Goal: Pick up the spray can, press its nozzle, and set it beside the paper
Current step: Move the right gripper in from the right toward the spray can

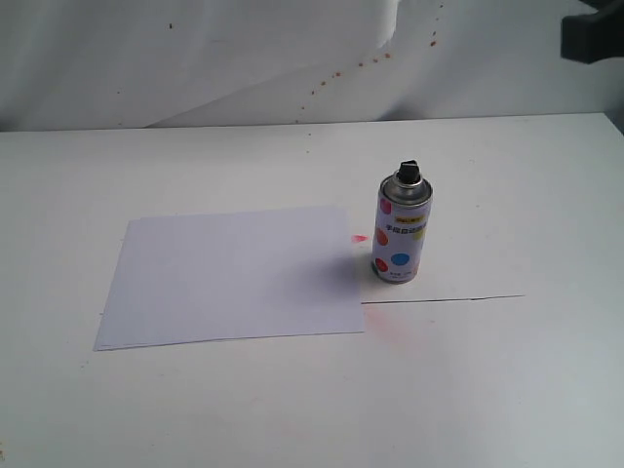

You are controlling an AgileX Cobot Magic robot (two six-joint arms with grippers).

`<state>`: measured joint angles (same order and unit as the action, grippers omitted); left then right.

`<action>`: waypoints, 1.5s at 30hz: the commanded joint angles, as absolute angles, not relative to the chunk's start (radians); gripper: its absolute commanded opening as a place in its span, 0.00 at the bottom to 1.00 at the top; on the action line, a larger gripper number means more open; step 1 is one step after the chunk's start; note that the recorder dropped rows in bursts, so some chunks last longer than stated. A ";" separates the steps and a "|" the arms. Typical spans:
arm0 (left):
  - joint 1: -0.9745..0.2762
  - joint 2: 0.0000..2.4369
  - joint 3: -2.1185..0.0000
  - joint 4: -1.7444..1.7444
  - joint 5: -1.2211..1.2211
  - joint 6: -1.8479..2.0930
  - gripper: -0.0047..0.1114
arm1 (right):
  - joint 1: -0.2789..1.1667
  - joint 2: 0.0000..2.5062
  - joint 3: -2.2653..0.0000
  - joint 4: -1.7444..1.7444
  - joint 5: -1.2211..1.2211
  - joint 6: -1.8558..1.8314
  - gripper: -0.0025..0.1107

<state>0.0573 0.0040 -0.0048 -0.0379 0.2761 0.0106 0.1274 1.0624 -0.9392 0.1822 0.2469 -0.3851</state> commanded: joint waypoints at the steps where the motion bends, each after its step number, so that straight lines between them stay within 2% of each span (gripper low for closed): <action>1: 0.059 0.000 0.000 -0.038 0.266 0.008 0.04 | 0.130 1.101 -0.893 0.202 0.125 -0.396 0.02; 13: 0.059 0.000 0.000 -0.038 0.266 0.009 0.04 | 0.130 1.105 -0.752 0.202 -0.109 -0.385 0.02; 22: 0.059 0.000 0.000 -0.038 0.266 0.007 0.04 | 0.130 1.105 -0.688 0.202 -0.065 -0.306 0.02; 28: 0.059 0.000 0.000 -0.038 0.266 0.007 0.04 | 0.130 1.105 -0.648 0.164 -0.158 -0.292 0.02; 36: 0.059 0.000 0.000 -0.038 0.266 0.010 0.04 | 0.130 1.105 -0.648 0.059 -0.158 -0.112 0.02; 45: 0.059 0.000 0.000 -0.038 0.266 0.007 0.04 | 0.130 1.142 -0.612 -0.060 -0.055 -0.080 0.02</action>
<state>0.0573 0.0040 -0.0048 -0.0379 0.2761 0.0106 0.1274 1.1188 -0.6405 -0.0368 -0.0764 -0.0997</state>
